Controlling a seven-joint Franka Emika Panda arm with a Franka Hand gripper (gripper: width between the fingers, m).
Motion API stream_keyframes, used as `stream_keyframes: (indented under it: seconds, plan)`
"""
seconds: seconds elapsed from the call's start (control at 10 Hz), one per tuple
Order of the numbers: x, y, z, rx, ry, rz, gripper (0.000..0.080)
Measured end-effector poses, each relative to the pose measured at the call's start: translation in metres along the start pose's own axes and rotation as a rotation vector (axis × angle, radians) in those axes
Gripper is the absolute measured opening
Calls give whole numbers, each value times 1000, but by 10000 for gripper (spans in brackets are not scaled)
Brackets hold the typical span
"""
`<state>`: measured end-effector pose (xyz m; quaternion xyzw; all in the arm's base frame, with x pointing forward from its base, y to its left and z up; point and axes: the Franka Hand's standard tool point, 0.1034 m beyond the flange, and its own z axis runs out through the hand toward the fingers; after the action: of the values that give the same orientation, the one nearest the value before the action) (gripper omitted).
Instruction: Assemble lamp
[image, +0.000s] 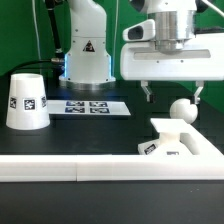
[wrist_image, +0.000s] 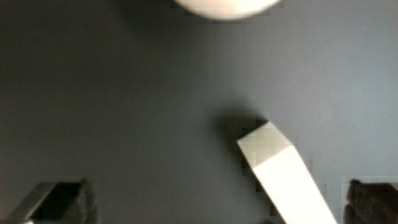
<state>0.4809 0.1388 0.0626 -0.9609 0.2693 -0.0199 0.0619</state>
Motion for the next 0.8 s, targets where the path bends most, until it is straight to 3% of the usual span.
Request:
stream_keyframes:
  seconds: [0.2,0.3,0.7,0.8]
  plan:
    - [-12,0,4,35,7,99,699]
    - [-15,-1,6,39,-2,122,699]
    - [-14,0,6,35,-10,93,699]
    - [-19,4,6,10,-72,56,699]
